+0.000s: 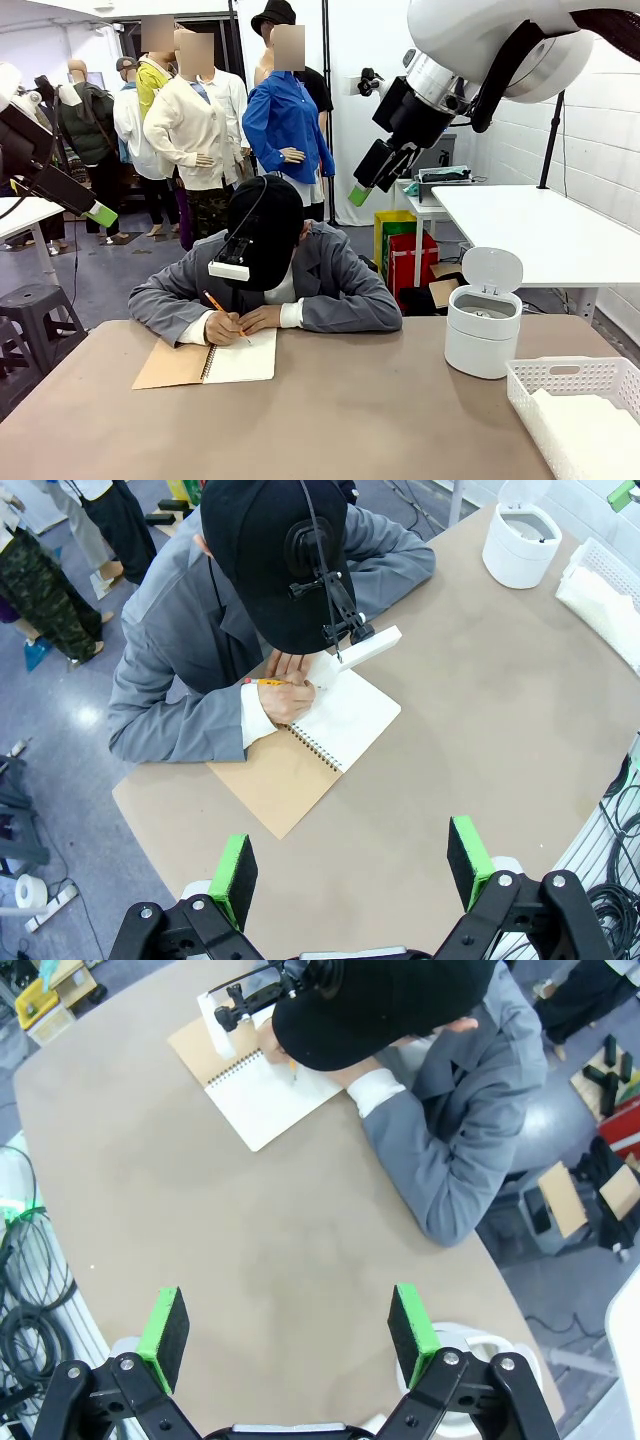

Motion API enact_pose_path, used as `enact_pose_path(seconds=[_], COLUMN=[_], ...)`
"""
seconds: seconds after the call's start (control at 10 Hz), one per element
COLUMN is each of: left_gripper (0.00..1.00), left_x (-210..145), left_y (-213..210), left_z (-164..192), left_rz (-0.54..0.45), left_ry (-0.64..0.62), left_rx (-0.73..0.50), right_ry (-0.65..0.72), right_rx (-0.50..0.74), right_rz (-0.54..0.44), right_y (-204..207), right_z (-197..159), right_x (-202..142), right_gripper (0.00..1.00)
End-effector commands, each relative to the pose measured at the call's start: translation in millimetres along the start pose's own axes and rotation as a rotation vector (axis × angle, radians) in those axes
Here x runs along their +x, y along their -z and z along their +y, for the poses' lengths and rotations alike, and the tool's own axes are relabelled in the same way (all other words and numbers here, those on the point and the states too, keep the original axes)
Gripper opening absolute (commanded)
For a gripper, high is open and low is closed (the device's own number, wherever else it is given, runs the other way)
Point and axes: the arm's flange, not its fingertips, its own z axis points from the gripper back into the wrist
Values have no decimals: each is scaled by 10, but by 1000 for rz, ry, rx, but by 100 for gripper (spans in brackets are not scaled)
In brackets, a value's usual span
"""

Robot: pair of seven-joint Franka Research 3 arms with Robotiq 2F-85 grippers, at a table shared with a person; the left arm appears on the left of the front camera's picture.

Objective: Sort the paper based on its condition.
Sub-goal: If a person hands you a paper, place it in the Organizing basket , and if it's crumpled, put it in the Trash can.

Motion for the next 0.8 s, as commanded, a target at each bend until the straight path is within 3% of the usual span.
enact_pose_path(seconds=[0.0, 0.7], left_gripper=[100, 100], left_x=[-5, -5], left_y=[-3, -3], left_z=[4, 4], left_rz=[0, 0], left_ry=[3, 3], left_rx=[1, 1], right_ry=[7, 7], right_rx=[-5, -5], right_rz=[-7, -7], right_y=[-4, -4], right_z=[-5, -5], right_x=[8, 8], right_gripper=[100, 100])
